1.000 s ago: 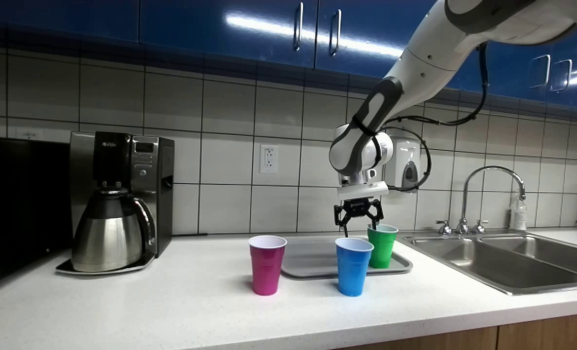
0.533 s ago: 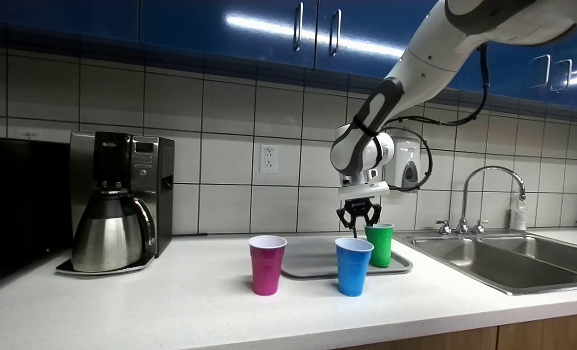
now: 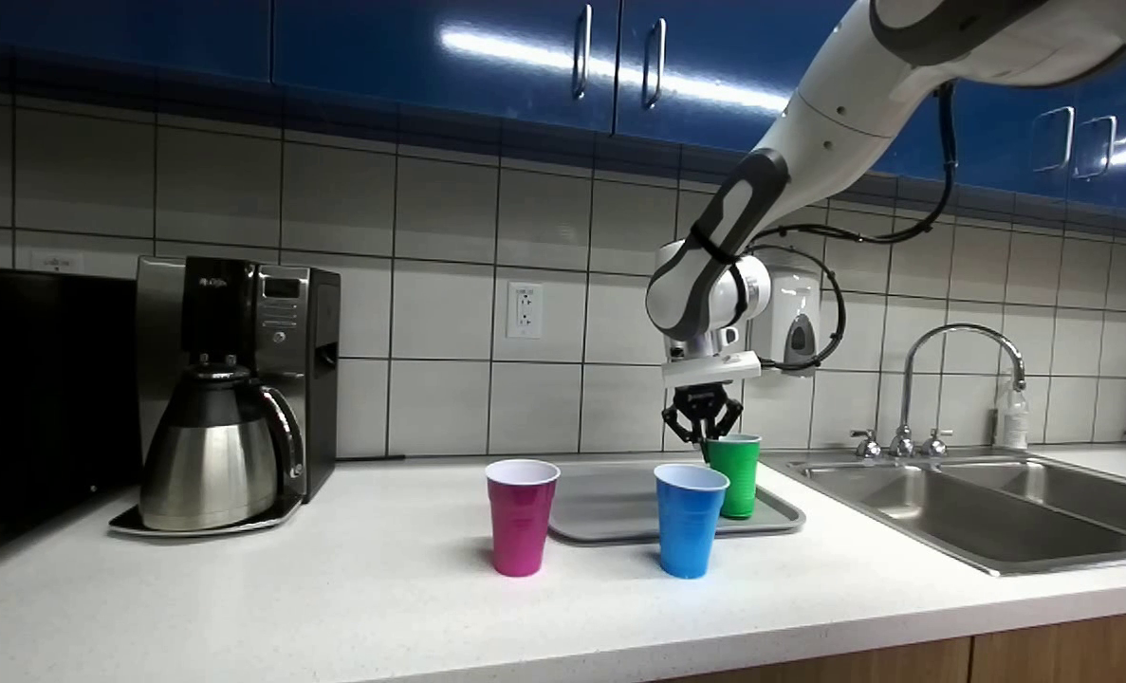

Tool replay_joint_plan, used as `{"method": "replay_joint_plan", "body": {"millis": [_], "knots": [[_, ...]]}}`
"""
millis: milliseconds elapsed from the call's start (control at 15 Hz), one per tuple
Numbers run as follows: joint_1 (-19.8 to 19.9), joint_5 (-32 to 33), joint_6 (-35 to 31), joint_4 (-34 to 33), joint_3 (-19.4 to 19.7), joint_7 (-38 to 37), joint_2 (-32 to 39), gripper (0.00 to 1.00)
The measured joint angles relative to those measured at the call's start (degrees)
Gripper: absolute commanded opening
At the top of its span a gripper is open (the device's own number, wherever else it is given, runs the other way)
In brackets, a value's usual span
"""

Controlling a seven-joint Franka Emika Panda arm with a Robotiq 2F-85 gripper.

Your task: Remove the cups from the tray

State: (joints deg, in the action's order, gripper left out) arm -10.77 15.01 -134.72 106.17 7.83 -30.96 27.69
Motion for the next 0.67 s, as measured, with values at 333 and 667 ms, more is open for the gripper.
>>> {"method": "replay_joint_plan", "body": {"millis": [333, 667], "knots": [[0.0, 0.0, 0.0, 0.0, 0.1, 0.0, -0.2, 0.01], [-0.2, 0.0, 0.0, 0.0, 0.1, 0.0, -1.2, 0.01]]}}
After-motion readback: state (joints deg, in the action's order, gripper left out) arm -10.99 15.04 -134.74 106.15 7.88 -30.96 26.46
